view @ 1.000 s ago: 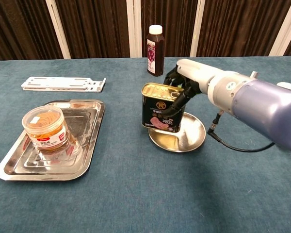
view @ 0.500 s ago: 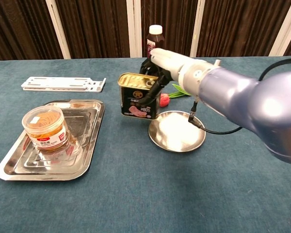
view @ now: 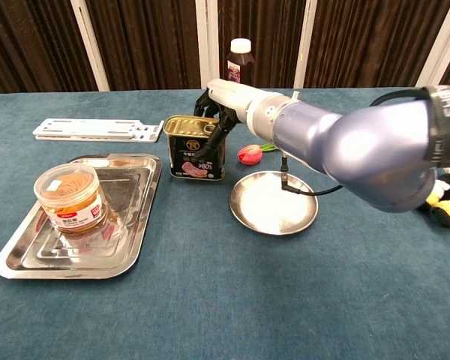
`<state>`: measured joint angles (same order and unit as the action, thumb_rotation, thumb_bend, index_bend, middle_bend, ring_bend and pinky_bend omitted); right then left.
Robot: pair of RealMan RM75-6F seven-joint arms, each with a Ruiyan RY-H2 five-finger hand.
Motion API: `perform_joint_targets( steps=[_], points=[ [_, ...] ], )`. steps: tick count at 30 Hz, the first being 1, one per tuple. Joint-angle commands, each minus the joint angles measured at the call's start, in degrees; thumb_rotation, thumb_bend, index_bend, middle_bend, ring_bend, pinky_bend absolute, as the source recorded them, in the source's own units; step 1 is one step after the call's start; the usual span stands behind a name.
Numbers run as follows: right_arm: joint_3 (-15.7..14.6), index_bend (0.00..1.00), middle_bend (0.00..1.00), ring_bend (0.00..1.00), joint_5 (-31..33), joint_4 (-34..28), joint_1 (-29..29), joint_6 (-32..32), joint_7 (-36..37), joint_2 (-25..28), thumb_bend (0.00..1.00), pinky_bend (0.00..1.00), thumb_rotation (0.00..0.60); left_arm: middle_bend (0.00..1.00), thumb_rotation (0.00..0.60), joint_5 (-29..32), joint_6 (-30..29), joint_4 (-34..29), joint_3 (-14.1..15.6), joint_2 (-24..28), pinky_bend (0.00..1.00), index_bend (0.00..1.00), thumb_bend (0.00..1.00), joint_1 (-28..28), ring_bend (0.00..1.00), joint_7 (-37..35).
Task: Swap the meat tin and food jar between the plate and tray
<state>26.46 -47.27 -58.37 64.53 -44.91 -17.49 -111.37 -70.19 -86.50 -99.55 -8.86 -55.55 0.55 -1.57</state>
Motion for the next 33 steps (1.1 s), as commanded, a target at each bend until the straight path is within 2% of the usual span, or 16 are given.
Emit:
perform_joint_targets(
  steps=[1,4,6,11,14,16,20,25,29,33],
  points=[
    [0.5,0.61,0.57,0.54,-2.2,4.1,2.0,1.7,2.6,-1.6,0.41,0.05,0.600,0.00,0.600,0.3,0.1,0.1,-0.1,0.0,0.00,0.21,0.17,0.0,0.00,0.1],
    [0.6,0.60,0.54,0.50,-2.8,6.5,2.8,2.6,3.8,-2.2,0.41,0.04,0.600,0.00,0.600,0.2,-0.4,-0.3,0.0,0.2,0.00,0.21,0.17,-0.4,0.00,0.0],
    [0.2,0.56,0.48,0.45,-3.0,7.2,2.9,3.5,4.4,-2.2,0.41,0.02,0.600,0.00,0.600,0.2,-0.5,-0.3,-0.1,0.3,0.00,0.21,0.17,-0.4,0.00,-0.1],
    [-1.3,0.27,0.20,0.21,-2.8,6.5,2.7,7.4,4.4,-0.3,0.26,0.00,0.600,0.00,0.600,0.2,-0.5,-0.5,0.0,0.4,0.00,0.21,0.17,-0.5,0.00,-0.1],
    [-2.4,0.10,0.06,0.08,-1.1,5.1,2.6,9.3,2.7,1.6,0.17,0.00,0.600,0.00,0.600,0.0,-0.5,-0.6,0.1,0.5,0.00,0.20,0.17,-0.6,0.00,-0.3],
    [-2.8,0.02,0.01,0.02,0.7,3.9,2.5,10.1,1.3,2.7,0.12,0.00,0.600,0.00,0.600,-0.1,-0.3,-0.6,0.1,0.5,0.00,0.21,0.17,-0.6,0.00,-0.3],
    [-3.4,0.00,0.00,0.00,4.3,0.5,2.3,8.5,-1.7,4.8,0.08,0.00,0.600,0.00,0.600,0.0,0.0,-0.5,0.1,0.6,0.00,0.21,0.17,-0.5,0.00,-0.5],
    [-4.8,0.00,0.00,0.00,8.3,-8.4,0.1,3.9,-6.3,10.8,0.08,0.00,0.600,0.00,0.600,-1.3,-0.1,-0.5,0.5,0.8,0.00,0.20,0.17,-0.5,0.00,-0.7],
    [-8.8,0.00,0.00,0.00,8.9,-22.7,-6.4,-6.3,-11.1,20.7,0.08,0.00,0.600,0.00,0.600,-4.6,0.2,0.2,1.3,1.0,0.00,0.19,0.17,-0.2,0.00,-3.2],
    [-14.0,0.00,0.00,0.00,4.1,-35.4,-16.1,-16.3,-9.4,30.7,0.08,0.00,0.600,0.00,0.600,-7.4,0.3,1.3,1.8,0.8,0.00,0.18,0.16,0.2,0.00,-5.3]
  ],
)
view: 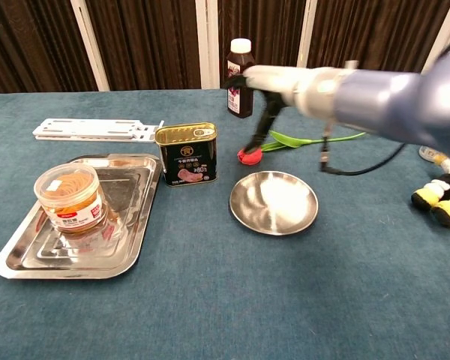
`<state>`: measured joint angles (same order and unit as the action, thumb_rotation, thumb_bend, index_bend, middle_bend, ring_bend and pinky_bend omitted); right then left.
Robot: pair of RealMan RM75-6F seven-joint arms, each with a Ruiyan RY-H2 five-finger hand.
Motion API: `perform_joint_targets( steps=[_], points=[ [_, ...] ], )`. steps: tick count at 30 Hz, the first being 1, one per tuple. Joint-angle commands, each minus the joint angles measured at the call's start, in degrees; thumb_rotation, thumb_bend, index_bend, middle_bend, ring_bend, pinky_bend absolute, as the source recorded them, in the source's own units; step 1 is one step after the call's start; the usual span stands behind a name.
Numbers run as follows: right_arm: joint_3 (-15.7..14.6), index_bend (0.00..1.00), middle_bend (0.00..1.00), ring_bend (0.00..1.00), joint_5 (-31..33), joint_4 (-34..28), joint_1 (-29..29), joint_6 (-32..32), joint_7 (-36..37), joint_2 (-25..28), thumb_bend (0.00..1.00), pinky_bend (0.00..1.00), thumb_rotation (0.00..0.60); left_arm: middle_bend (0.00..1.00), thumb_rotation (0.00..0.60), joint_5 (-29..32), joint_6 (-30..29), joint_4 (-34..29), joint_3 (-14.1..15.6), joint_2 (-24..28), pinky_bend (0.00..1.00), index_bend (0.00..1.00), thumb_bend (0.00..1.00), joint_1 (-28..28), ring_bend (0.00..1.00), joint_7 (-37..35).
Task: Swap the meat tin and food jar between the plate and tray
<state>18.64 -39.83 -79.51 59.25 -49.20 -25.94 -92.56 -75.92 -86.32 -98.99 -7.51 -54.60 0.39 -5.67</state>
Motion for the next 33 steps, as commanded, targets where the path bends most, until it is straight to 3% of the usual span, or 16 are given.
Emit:
perform_joint_targets(
  steps=[1,6,13,19,29,33],
  points=[
    [-7.6,0.00,0.00,0.00,-5.6,-16.4,-13.2,-13.9,0.4,14.0,0.08,0.00,0.600,0.00,0.600,-2.4,0.3,1.0,0.7,-0.3,0.00,0.18,0.16,0.5,0.00,-1.5],
    [-16.1,0.00,0.00,0.00,-17.7,-20.6,-25.0,-23.3,7.7,21.6,0.08,0.00,0.600,0.00,0.600,-5.2,1.9,2.0,1.5,-1.0,0.00,0.17,0.16,1.9,0.00,-3.3],
    [-24.4,0.00,0.00,0.00,-30.3,-15.6,-36.3,-33.0,14.0,22.1,0.08,0.00,0.600,0.00,0.600,-8.4,5.4,4.3,2.0,-3.3,0.00,0.16,0.13,5.1,0.00,-7.5],
    [-23.9,0.00,0.00,0.00,-34.9,-8.6,-42.0,-40.4,17.6,18.7,0.08,0.00,0.600,0.00,0.600,-8.8,12.2,5.6,1.9,-5.0,0.00,0.16,0.12,9.8,0.00,-8.7],
    [-22.6,0.00,0.00,0.00,-39.5,-5.8,-45.5,-42.9,20.9,18.4,0.08,0.00,0.600,0.01,0.600,-6.0,21.5,2.8,0.2,-10.7,0.02,0.16,0.10,18.0,0.00,0.7],
    [-21.4,0.00,0.00,0.00,-39.8,-5.9,-46.5,-42.6,22.5,19.1,0.08,0.00,0.600,0.01,0.600,-2.2,25.2,2.9,-0.9,-15.9,0.02,0.16,0.09,22.0,0.00,10.0]
  ],
)
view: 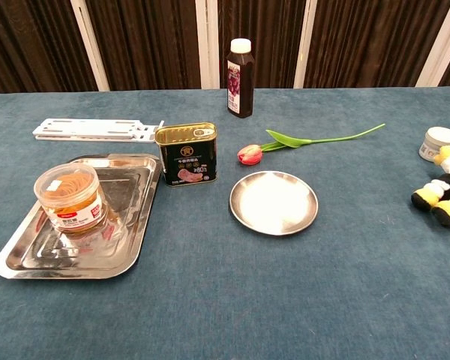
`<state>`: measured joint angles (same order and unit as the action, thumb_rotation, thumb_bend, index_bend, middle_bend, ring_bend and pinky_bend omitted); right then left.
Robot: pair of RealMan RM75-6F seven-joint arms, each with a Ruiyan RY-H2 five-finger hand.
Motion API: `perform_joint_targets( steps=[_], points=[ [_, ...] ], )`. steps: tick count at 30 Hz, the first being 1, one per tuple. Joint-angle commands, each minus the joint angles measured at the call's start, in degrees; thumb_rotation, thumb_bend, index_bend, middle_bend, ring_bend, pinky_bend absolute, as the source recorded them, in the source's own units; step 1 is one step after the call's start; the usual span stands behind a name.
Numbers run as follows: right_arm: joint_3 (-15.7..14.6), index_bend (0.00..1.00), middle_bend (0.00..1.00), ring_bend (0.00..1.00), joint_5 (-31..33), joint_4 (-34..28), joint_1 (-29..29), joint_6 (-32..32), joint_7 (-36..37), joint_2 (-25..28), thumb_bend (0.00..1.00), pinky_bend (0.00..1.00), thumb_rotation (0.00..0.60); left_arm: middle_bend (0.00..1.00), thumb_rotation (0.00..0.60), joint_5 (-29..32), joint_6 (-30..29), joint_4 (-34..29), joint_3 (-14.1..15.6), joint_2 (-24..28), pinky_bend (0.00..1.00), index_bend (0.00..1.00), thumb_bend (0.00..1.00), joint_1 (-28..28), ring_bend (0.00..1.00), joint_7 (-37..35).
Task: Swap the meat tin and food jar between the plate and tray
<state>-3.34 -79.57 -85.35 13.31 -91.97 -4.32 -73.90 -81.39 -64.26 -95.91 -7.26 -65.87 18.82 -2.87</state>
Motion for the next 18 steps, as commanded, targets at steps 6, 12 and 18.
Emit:
perform_joint_targets(
  steps=[6,12,18],
  points=[
    [1.7,0.00,0.00,0.00,-0.6,-0.2,-1.2,1.5,1.5,0.8,0.08,0.00,0.600,0.04,0.600,7.7,3.8,1.3,-1.6,-9.9,0.07,0.16,0.09,5.6,0.00,13.3],
    [2.8,0.00,0.00,0.00,-0.8,-0.5,-1.9,2.6,1.7,1.2,0.08,0.00,0.600,0.06,0.600,11.1,6.7,3.4,-1.3,-13.0,0.10,0.16,0.09,8.0,0.00,16.2],
    [3.8,0.00,0.00,0.00,-0.9,-0.7,-2.4,4.0,2.9,1.4,0.08,0.00,0.600,0.13,0.600,12.5,7.8,5.1,-0.6,-15.1,0.19,0.20,0.13,9.5,0.08,18.3]
  ],
)
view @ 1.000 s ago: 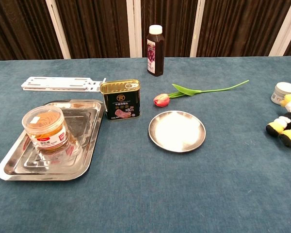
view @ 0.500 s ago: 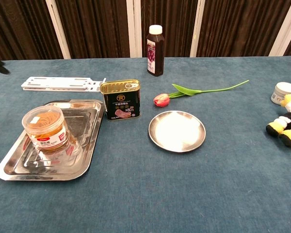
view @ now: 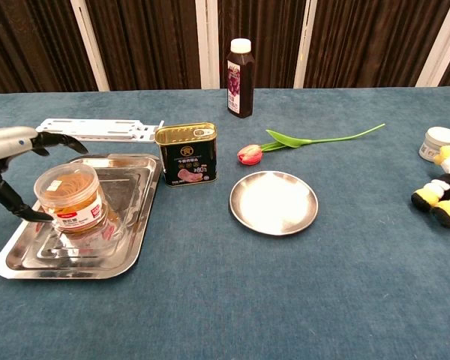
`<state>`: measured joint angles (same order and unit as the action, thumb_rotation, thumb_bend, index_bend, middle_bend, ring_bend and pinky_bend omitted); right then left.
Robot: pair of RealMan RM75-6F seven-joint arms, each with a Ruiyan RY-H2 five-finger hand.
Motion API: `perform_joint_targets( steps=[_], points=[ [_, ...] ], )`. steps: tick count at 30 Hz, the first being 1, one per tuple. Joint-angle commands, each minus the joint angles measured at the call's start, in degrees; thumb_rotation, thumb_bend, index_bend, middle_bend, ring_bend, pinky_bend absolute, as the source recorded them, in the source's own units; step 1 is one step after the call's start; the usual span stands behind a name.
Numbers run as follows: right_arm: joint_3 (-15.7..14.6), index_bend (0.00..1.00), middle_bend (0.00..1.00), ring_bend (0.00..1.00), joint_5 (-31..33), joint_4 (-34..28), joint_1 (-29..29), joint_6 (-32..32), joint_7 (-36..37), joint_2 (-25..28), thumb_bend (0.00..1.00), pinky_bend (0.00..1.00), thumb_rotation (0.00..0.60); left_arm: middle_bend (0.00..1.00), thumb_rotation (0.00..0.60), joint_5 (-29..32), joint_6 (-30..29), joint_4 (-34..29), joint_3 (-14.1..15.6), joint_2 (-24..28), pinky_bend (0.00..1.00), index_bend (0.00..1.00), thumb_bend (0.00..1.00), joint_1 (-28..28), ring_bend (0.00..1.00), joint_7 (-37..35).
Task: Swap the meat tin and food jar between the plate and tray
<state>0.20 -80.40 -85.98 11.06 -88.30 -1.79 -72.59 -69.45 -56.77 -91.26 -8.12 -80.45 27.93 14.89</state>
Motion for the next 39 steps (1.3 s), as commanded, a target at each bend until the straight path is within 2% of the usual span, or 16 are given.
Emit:
perform_joint_targets(
  steps=[1,9,14,21,24,29,35,39],
  points=[
    [0.4,0.00,0.00,0.00,-0.2,-0.1,-0.2,0.4,0.5,0.1,0.08,0.00,0.600,0.14,0.600,0.7,0.4,0.7,0.4,-0.7,0.20,0.21,0.15,0.6,0.10,0.7],
    [1.4,0.00,0.00,0.00,-0.3,-0.1,-0.8,1.8,1.4,0.1,0.08,0.00,0.600,0.19,0.600,2.6,1.8,1.7,0.9,-1.7,0.24,0.25,0.27,2.0,0.16,1.6],
    [1.9,0.00,0.00,0.00,-0.4,0.0,-0.9,2.5,1.7,-0.1,0.08,0.00,0.600,0.25,0.600,2.3,1.8,2.9,1.0,-2.5,0.28,0.29,0.37,2.6,0.22,1.0],
    [2.5,0.00,0.00,0.00,-0.6,0.1,-1.3,3.2,1.7,-0.1,0.08,0.00,0.600,0.33,0.600,0.9,2.2,4.2,1.4,-2.9,0.33,0.34,0.44,3.4,0.28,-0.7],
    [2.8,0.00,0.00,0.00,-0.6,0.0,-1.4,3.3,1.6,-0.2,0.08,0.00,0.600,0.34,0.600,-0.9,1.5,4.2,1.5,-2.7,0.33,0.35,0.44,3.3,0.28,-3.0],
    [3.4,0.00,0.00,0.00,-0.4,-0.3,-1.8,3.4,1.5,-0.3,0.08,0.00,0.600,0.34,0.600,-6.9,-2.7,0.9,1.3,-1.0,0.33,0.36,0.44,2.5,0.28,-8.9],
    [3.8,0.00,0.00,0.00,-0.6,-0.2,-2.0,3.7,1.8,-0.3,0.08,0.00,0.600,0.33,0.600,-10.2,-3.1,-7.0,1.6,1.3,0.32,0.36,0.44,3.5,0.28,-8.3],
    [4.4,0.00,0.00,0.00,-0.2,-0.1,-2.3,3.9,2.7,-0.1,0.08,0.00,0.600,0.32,0.600,-9.0,-1.9,-9.0,0.9,-0.4,0.31,0.36,0.43,5.1,0.28,-6.1]
  ],
)
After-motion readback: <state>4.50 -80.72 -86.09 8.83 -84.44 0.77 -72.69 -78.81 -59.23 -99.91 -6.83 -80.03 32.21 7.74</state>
